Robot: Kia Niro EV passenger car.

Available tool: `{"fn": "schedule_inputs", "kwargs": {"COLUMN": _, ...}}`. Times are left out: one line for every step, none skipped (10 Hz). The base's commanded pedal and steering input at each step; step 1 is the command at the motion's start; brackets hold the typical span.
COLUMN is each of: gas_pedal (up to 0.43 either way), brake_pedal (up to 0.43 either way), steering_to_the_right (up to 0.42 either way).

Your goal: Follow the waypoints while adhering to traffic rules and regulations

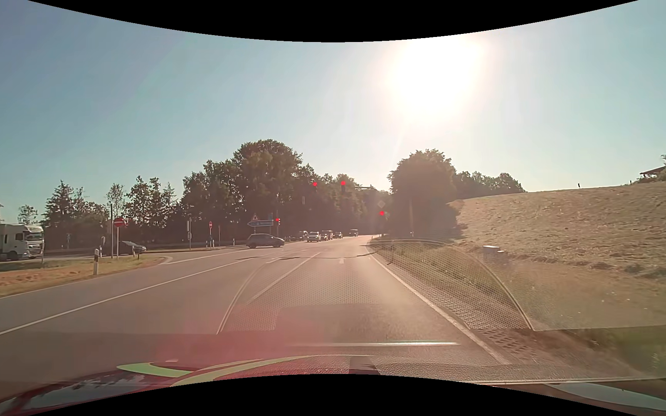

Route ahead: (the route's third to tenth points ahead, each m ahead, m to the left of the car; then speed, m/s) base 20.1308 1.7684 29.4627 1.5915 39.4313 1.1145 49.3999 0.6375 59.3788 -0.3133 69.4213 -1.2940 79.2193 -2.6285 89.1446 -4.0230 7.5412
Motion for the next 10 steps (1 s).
{"fn": "schedule_inputs", "kwargs": {"gas_pedal": 0.0, "brake_pedal": 0.159, "steering_to_the_right": 0.006}}
{"fn": "schedule_inputs", "kwargs": {"gas_pedal": 0.0, "brake_pedal": 0.165, "steering_to_the_right": 0.006}}
{"fn": "schedule_inputs", "kwargs": {"gas_pedal": 0.0, "brake_pedal": 0.171, "steering_to_the_right": 0.006}}
{"fn": "schedule_inputs", "kwargs": {"gas_pedal": 0.0, "brake_pedal": 0.171, "steering_to_the_right": 0.006}}
{"fn": "schedule_inputs", "kwargs": {"gas_pedal": 0.0, "brake_pedal": 0.177, "steering_to_the_right": 0.006}}
{"fn": "schedule_inputs", "kwargs": {"gas_pedal": 0.0, "brake_pedal": 0.177, "steering_to_the_right": 0.005}}
{"fn": "schedule_inputs", "kwargs": {"gas_pedal": 0.0, "brake_pedal": 0.183, "steering_to_the_right": 0.005}}
{"fn": "schedule_inputs", "kwargs": {"gas_pedal": 0.0, "brake_pedal": 0.183, "steering_to_the_right": 0.005}}
{"fn": "schedule_inputs", "kwargs": {"gas_pedal": 0.0, "brake_pedal": 0.183, "steering_to_the_right": 0.005}}
{"fn": "schedule_inputs", "kwargs": {"gas_pedal": 0.0, "brake_pedal": 0.189, "steering_to_the_right": 0.005}}
